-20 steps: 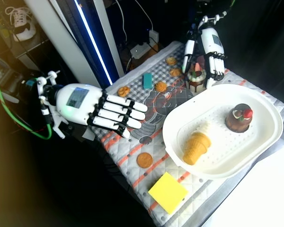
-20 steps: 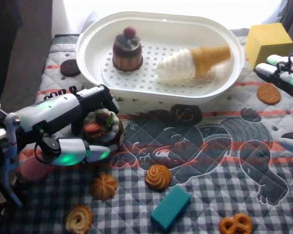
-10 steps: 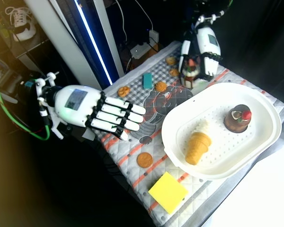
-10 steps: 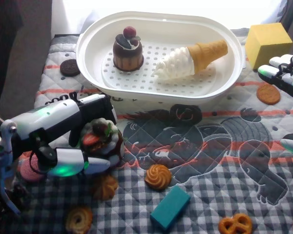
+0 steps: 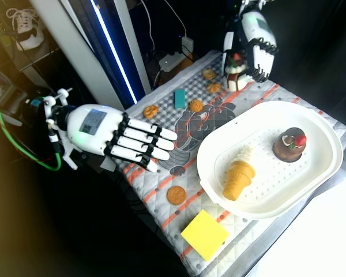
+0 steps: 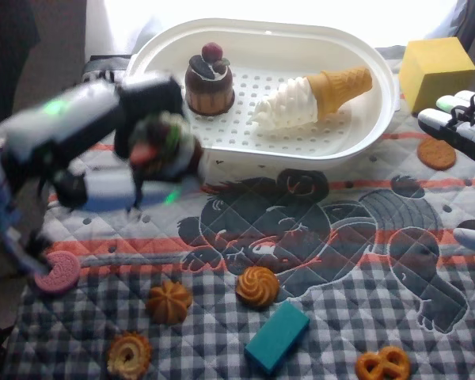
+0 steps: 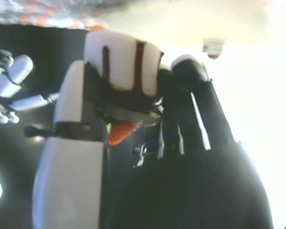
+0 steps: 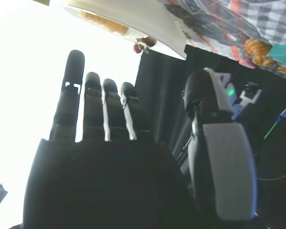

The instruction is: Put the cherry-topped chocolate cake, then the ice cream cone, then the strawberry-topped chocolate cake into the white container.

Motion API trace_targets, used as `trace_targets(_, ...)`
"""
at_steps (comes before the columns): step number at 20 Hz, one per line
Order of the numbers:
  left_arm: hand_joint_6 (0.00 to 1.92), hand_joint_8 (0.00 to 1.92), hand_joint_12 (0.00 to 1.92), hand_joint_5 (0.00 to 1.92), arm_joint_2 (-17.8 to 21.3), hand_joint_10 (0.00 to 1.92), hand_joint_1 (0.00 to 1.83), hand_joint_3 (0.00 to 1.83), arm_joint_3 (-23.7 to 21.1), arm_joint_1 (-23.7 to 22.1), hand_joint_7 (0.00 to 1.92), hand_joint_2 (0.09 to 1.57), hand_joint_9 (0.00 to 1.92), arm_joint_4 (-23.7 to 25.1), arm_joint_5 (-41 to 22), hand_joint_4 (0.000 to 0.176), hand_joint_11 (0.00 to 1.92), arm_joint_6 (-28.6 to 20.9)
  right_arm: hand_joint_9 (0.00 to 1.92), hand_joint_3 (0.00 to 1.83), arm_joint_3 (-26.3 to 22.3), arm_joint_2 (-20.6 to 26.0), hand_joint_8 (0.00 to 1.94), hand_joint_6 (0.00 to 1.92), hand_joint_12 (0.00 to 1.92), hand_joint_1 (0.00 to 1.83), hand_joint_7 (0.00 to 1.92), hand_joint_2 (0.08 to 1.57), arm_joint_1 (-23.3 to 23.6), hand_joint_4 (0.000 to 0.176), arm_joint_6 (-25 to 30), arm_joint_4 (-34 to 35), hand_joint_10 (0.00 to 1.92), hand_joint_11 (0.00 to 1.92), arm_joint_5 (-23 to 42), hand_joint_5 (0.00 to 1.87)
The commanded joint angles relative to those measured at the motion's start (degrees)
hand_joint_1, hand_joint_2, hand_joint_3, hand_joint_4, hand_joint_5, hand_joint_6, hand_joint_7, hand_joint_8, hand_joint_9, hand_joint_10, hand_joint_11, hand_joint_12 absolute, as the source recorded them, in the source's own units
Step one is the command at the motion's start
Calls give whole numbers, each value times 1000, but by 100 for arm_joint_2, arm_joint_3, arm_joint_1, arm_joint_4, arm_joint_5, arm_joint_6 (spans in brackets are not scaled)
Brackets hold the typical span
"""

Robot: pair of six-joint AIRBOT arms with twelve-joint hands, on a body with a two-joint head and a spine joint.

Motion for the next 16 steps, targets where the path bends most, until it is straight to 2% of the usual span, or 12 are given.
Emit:
trace_targets(1, 1751, 1728, 1921, 357, -67, 1796, 1245, 0, 91, -170, 487, 1387, 603, 42, -339, 0, 542, -36, 5, 7, 7, 11, 0, 0, 835, 537, 0, 1283, 16, 0, -2, -4, 3, 0, 728, 0)
trace_targets(2, 1541, 1677, 1921, 232, -226, 1779, 1421, 0, 292, -429, 473, 1330, 561, 85, -19, 0, 380, -32, 0, 6, 10, 11, 0, 0, 899, 506, 0, 1286, 16, 0, -2, -2, 0, 0, 728, 0)
trace_targets(3, 1541, 1677, 1921, 232, -382, 1779, 1421, 0, 463, -702, 473, 1330, 561, 102, 237, 0, 380, 20, 0, 6, 11, 11, 0, 0, 899, 506, 0, 1286, 16, 0, -2, -2, 0, 0, 728, 0)
trace_targets(4, 1467, 1697, 1921, 214, -538, 1829, 1430, 0, 612, -907, 437, 1337, 545, 35, 479, 29, 358, 193, 0, 2, 13, 13, 0, 0, 916, 497, 0, 1279, 16, 0, -2, -2, 0, 0, 728, 0)
trace_targets(5, 1467, 1706, 1921, 207, -681, 1818, 1433, 0, 752, -1030, 433, 1335, 558, -107, 625, 30, 369, 395, 0, 6, 14, 13, 0, 0, 1011, 503, 0, 1290, 16, 0, -2, -2, 0, 0, 728, 0)
trace_targets(7, 1488, 1755, 1921, 187, -961, 1883, 1427, 6, 1057, -1212, 403, 1356, 504, -358, 884, 0, 353, 627, 1, 3, 22, 13, 0, 0, 1164, 509, 0, 1292, 16, 0, -1, -2, 1, 0, 728, 0)
trace_targets(9, 1547, 1758, 1921, 183, -1217, 1913, 1425, 5, 1413, -1358, 408, 1367, 465, -589, 1164, 0, 254, 678, 8, 5, 34, 13, 0, 0, 1251, 518, 0, 1300, 16, 0, 16, -2, 9, 0, 728, 0)
trace_targets(11, 1630, 1773, 1921, 172, -1454, 1921, 1283, 1, 1779, -1459, 475, 1371, 357, -821, 1447, 0, 409, 718, 8, 1, 37, 13, 0, 0, 1159, 526, 0, 1297, 16, 0, 17, -2, 7, 0, 728, 0)
trace_targets(12, 1616, 1742, 1921, 190, -1565, 1921, 1262, 0, 1909, -1501, 508, 1361, 299, -1096, 1563, 0, 366, 1028, 10, 1, 41, 13, 0, 0, 1147, 527, 0, 1297, 16, 0, 17, -2, 8, 0, 728, 0)
trace_targets(13, 1593, 1744, 1921, 217, -1610, 1882, 1393, 9, 1949, -1520, 441, 1351, 464, -1237, 1603, 0, 421, 1193, 1, 1, 43, 13, 0, 0, 1144, 539, 0, 1297, 16, 0, 17, -2, 3, 0, 728, 0)
trace_targets(14, 1561, 1707, 1921, 184, -1679, 1850, 1286, 6, 2007, -1542, 515, 1344, 397, -1409, 1667, 0, 468, 1431, 0, 1, 43, 13, 0, 0, 1142, 546, 0, 1298, 16, 0, 17, -1, 0, 0, 728, 0)
trace_targets(16, 1452, 1485, 1921, 121, -1813, 1738, 1189, 0, 2141, -1548, 188, 1227, 268, -1541, 1752, 0, 319, 1526, 1, 0, 45, 13, 0, 0, 1145, 564, 0, 1287, 16, 0, 17, -1, 0, 0, 728, 0)
